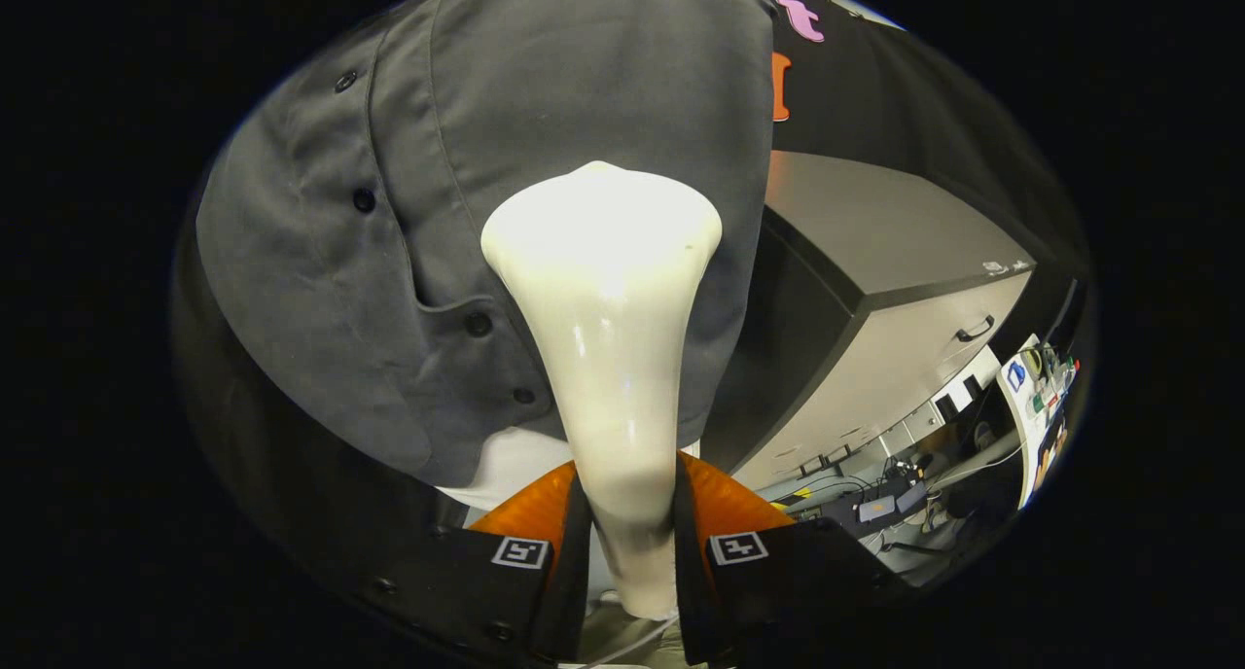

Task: Iron the clothes twice with a garment steamer, once on the left side and once on the right side.

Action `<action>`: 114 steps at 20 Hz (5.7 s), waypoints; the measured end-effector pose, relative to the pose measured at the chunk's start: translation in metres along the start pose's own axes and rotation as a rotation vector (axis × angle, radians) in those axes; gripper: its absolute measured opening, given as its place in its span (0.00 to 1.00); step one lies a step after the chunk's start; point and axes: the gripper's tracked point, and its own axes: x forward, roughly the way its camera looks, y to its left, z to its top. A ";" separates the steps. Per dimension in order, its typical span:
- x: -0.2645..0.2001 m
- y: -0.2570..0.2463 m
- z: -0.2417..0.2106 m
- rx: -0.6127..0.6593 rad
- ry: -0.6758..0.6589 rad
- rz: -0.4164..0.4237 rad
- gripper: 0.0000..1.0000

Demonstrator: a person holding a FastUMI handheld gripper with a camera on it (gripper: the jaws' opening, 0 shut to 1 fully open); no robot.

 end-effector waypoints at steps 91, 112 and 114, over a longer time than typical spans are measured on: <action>0.012 0.167 -0.079 -0.270 0.104 0.224 0.46; -0.130 0.102 0.046 -0.109 -0.160 0.224 0.46; -0.149 0.080 0.069 -0.077 -0.206 0.206 0.46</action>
